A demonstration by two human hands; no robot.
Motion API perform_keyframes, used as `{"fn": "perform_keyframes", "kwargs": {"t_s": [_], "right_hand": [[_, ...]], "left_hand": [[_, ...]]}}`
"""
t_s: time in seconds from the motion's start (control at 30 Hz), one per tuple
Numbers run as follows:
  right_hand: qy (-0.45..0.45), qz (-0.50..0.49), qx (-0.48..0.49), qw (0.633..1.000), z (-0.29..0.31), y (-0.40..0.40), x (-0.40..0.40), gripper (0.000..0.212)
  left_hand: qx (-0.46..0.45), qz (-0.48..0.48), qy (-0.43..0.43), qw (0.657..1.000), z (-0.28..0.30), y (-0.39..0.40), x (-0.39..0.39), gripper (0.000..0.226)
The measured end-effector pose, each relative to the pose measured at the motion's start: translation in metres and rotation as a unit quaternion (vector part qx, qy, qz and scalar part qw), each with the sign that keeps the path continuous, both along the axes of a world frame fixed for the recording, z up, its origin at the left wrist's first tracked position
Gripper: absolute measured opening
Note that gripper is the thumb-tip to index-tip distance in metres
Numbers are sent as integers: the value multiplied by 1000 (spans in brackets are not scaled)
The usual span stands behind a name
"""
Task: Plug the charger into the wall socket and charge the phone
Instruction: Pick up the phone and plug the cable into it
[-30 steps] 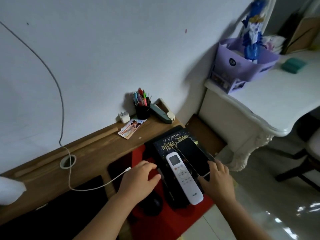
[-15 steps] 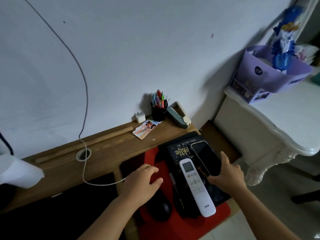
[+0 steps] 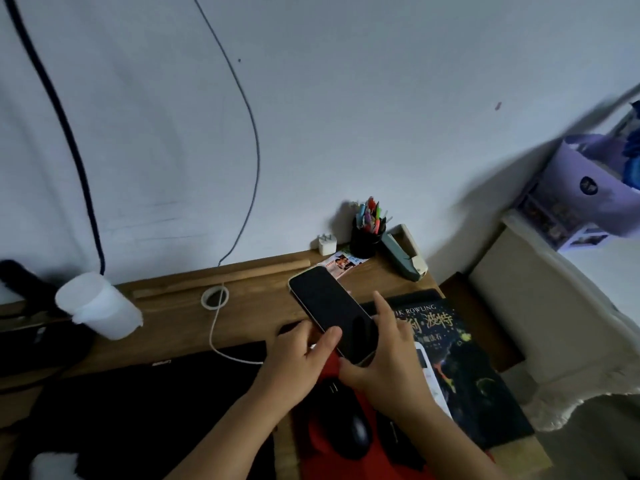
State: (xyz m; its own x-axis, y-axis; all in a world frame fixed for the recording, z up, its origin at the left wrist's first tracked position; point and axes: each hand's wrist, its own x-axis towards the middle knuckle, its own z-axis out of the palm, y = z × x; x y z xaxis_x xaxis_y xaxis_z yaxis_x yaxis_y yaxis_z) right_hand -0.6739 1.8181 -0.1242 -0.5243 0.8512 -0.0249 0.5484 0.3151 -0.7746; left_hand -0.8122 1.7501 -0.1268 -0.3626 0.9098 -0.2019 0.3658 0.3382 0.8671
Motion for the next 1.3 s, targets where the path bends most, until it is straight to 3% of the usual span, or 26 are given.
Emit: {"fn": "perform_keyframes", "kwargs": {"t_s": [0.13,0.27,0.37,0.4,0.5,0.57,0.77,0.97,1.03,1.17,1.23,1.3], "right_hand": [[-1,59,69,996,-4,-23,-34,105],[-1,126,89,988,-15,-49,-64,110],[-44,179,96,978,-27,-44,-76,113],[-58,173,106,977,-34,-36,-78,102],[-145,122,138,972,-60,-1,-76,43],[-208,115,136,962,-78,16,-73,25],[-344,165,151,912,-108,31,-82,23],[-356,195,184,895,-118,33,-83,16],[-302,202,163,917,-111,33,-84,11],[-66,179,52,980,-77,28,-88,21],[34,150,-11,988,-56,23,-91,17],[159,100,-136,973,-36,17,-97,15]], "left_hand": [[-3,165,-211,963,4,-18,-15,19],[-10,303,-310,901,0,-40,-36,32],[-11,357,-330,874,-4,-65,-58,36],[-11,372,-332,867,-6,-73,-65,36],[-9,406,-323,855,-9,-95,-83,32],[-11,415,-305,857,-14,-110,-91,32],[-11,431,-295,853,-29,-130,-97,35],[-1,434,-297,850,-34,-130,-103,37],[1,430,-303,851,-32,-128,-105,36],[17,416,-307,856,-26,-122,-108,36],[23,403,-313,860,-21,-117,-109,34],[28,390,-321,863,-17,-112,-109,33]]}}
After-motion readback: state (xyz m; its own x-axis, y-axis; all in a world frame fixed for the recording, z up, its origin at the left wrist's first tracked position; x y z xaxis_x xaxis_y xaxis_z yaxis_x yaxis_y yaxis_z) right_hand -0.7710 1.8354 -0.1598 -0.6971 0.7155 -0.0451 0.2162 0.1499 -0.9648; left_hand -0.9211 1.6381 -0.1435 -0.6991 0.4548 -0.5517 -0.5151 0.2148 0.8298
